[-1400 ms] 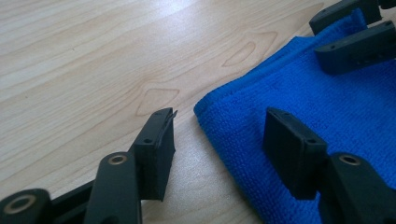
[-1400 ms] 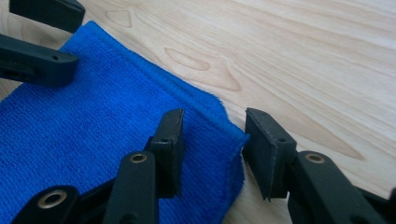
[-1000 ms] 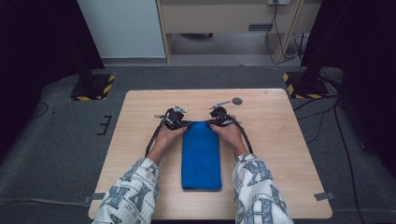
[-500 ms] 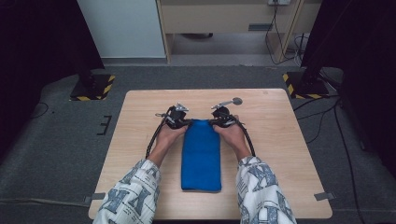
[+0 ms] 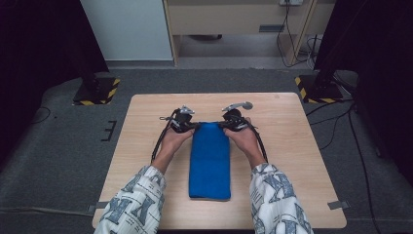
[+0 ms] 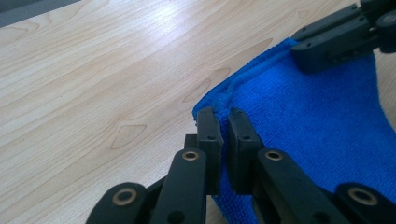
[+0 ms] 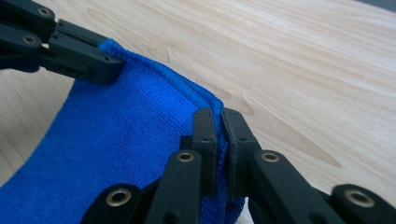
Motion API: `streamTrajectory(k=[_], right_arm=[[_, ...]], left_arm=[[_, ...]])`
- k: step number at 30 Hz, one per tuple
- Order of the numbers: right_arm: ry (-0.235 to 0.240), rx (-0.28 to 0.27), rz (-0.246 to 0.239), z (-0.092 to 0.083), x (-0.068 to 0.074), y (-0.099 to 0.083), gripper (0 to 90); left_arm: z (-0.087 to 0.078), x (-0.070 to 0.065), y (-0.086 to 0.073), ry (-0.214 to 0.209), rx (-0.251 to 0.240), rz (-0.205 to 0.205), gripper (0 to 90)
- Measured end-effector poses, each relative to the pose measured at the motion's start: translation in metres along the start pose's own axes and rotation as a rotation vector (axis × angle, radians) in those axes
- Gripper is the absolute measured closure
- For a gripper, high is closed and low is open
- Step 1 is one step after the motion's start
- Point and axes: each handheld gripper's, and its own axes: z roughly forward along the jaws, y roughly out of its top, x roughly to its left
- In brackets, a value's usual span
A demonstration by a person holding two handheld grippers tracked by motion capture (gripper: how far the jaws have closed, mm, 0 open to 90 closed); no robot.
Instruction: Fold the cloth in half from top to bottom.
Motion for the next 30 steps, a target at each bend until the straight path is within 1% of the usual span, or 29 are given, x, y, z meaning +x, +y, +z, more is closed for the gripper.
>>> streamTrajectory(k=[5,7,12,13,16,20,22,24,27,30], right_arm=[[0.006,-0.012,-0.013,-0.003,-0.002,0.008,85.3],[0.011,-0.020,-0.012,-0.003,-0.003,0.012,85.4],[0.013,-0.025,-0.032,-0.002,-0.003,0.021,85.5],[0.017,-0.031,-0.028,-0.002,-0.004,0.022,85.5],[0.023,-0.038,-0.040,-0.005,-0.003,0.025,85.6],[0.027,-0.053,-0.039,-0.010,-0.002,0.025,85.7],[0.028,-0.049,-0.040,-0.013,-0.001,0.024,85.7],[0.027,-0.058,-0.048,-0.016,0.000,0.023,85.7],[0.022,-0.051,-0.068,-0.022,0.002,0.022,85.7],[0.018,-0.055,-0.073,-0.029,0.006,0.021,85.7]], left_arm=[[-0.004,0.001,0.004,0.015,-0.011,-0.006,85.2],[-0.006,0.002,0.007,0.025,-0.009,0.000,85.4],[-0.012,0.006,0.015,0.045,-0.032,0.004,85.5],[-0.013,0.007,0.015,0.045,-0.032,0.002,85.5],[-0.015,0.007,0.016,0.048,-0.037,0.003,85.7],[-0.018,0.005,0.018,0.047,-0.042,0.007,85.8],[-0.019,0.003,0.019,0.044,-0.045,0.009,85.8],[-0.022,0.000,0.020,0.042,-0.045,0.019,85.8],[-0.026,-0.005,0.022,0.040,-0.043,0.031,85.9],[-0.032,-0.009,0.022,0.037,-0.054,0.036,85.9]])
